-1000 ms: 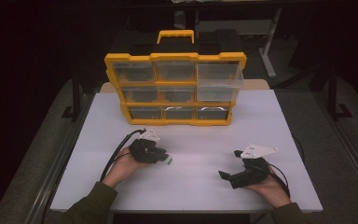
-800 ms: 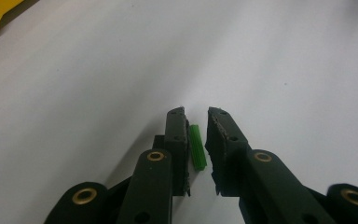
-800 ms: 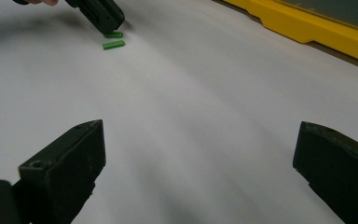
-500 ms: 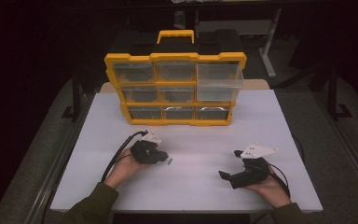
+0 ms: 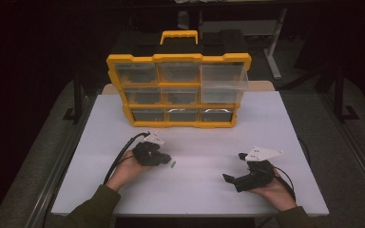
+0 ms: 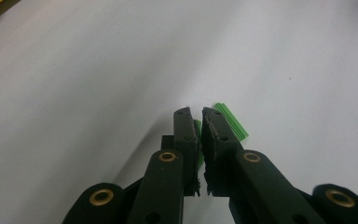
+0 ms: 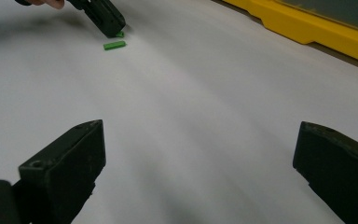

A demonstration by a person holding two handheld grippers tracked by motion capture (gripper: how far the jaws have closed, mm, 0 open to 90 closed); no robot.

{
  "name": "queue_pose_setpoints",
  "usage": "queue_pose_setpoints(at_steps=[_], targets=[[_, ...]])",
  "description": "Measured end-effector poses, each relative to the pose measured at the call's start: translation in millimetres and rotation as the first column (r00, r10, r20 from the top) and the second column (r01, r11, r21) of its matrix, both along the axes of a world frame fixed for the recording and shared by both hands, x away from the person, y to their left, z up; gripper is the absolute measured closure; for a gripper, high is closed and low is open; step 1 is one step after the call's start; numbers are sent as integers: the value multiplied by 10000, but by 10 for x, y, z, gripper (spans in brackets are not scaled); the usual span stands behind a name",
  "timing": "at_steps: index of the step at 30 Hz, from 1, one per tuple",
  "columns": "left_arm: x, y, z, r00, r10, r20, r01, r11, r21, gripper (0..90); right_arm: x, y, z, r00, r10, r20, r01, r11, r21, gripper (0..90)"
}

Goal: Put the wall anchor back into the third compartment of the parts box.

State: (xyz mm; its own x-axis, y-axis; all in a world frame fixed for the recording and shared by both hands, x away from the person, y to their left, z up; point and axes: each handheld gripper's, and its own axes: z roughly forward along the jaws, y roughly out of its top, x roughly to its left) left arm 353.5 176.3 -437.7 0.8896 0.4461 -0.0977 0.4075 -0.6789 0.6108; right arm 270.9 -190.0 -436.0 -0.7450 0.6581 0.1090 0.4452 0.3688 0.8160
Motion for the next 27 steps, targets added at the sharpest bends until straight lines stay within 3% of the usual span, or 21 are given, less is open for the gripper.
queue_pose_setpoints(at_steps=[3, 5, 7, 9, 10, 15, 27], targets=[[10, 6, 15, 9999, 97, -128, -100, 9997, -206, 854, 0, 1, -1, 10000, 2, -31, -2, 10000, 0, 16], [29, 26, 43, 10000, -32, -93, 32, 10000, -30, 854, 0, -1, -3, 10000, -11, -48, 11, 10000, 0, 16], [19, 10, 46, 9994, 275, -232, -285, 9987, -424, 854, 1, -1, -4, 10000, -6, -55, 6, 10000, 2, 17], [31, 22, 73, 9996, 121, -244, -127, 9996, -250, 854, 3, -1, -6, 10000, -17, -52, 17, 10000, 19, 16], [20, 6, 73, 9992, 277, -303, -292, 9984, -488, 854, 2, -2, -7, 10000, -18, -60, 18, 10000, 14, 17], [22, -11, 151, 9983, 285, -514, -323, 9967, -739, 854, 4, -3, -3, 9999, -39, -92, 40, 10000, 41, 16], [99, -102, 462, 9982, -54, -594, -1, 9957, -926, 854, 4, -7, -1, 10000, -55, -75, 55, 10000, 42, 16]])
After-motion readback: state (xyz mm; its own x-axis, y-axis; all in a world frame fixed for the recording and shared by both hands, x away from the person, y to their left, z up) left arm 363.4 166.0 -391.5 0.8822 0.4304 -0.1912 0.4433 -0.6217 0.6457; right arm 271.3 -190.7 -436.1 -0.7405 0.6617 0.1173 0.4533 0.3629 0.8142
